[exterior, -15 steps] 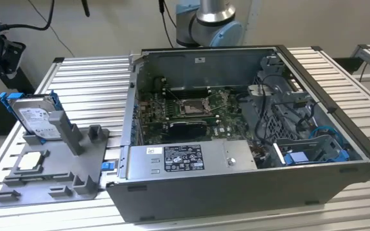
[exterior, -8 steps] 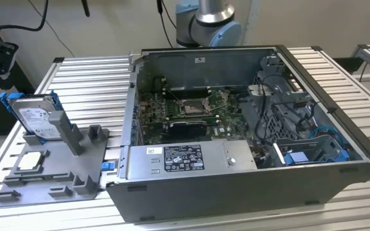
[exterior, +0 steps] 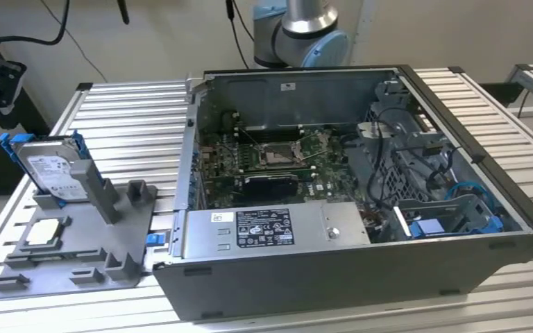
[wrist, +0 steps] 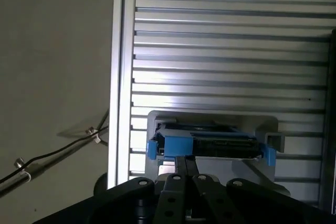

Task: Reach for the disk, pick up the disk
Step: 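Reach for the disk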

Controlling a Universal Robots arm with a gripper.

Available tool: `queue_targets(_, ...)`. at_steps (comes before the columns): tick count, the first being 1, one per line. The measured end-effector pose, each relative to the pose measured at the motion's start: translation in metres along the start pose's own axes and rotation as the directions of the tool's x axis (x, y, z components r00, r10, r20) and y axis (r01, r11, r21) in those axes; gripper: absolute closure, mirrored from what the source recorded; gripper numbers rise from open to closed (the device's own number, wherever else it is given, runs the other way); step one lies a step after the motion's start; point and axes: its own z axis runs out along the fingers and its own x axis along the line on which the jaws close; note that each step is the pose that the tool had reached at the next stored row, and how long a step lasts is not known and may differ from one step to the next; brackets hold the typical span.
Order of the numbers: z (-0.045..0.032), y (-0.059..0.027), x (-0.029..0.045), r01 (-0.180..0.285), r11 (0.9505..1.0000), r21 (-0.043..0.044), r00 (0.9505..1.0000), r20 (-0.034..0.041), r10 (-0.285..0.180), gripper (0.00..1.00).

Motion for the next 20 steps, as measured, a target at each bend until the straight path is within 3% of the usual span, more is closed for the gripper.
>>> queue_targets(8, 0.0000, 0.0000, 0.0000, 0.016, 0.9999, -0.0002, 0.9999, -0.0006, -0.016, 1.00)
queue_targets(20, 0.0000, 0.0000, 0.0001, 0.105, 0.9945, -0.0004, 0.9945, -0.0042, -0.105, 1.00)
